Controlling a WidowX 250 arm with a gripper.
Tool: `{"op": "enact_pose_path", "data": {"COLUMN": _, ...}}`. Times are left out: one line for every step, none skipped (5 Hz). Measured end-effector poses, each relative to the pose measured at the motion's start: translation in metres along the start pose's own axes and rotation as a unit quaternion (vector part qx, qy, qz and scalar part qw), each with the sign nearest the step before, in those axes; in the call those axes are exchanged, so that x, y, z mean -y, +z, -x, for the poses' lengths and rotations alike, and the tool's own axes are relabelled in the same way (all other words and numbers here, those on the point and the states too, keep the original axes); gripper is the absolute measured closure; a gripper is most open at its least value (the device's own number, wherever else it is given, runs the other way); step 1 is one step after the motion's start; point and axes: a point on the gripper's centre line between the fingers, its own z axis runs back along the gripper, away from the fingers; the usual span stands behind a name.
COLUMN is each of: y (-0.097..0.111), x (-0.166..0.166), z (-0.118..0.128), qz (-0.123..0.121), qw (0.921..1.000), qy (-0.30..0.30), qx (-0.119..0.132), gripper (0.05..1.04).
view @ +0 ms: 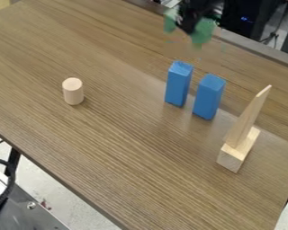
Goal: Remove the green arch and put it on the left side of the table
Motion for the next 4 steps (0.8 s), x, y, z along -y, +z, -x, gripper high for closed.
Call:
{"op": "enact_pose_path", "data": {"y": -0.005, "x": 0.005, "z": -0.037, "qz": 0.005, "qw": 0.9982, "qy": 0.057, "qx": 0.019, "gripper": 0.537}}
{"op": "enact_pose_path", "data": {"y": -0.027, "x": 0.003, "z": -0.063, "qz": -0.013, "qw": 0.9944, "qy": 0.1, "qx": 0.03, "gripper": 0.537}}
{"op": "enact_pose_path", "data": {"y": -0.048, "x": 0.0, "z": -0.077, "qz": -0.027, "qw": 0.988, "qy": 0.143, "qx": 0.05, "gripper": 0.537}}
{"op": "enact_pose_path", "data": {"y": -0.067, "x": -0.003, "z": -0.082, "qz": -0.037, "qw": 0.9809, "qy": 0.184, "qx": 0.053, "gripper": 0.537}}
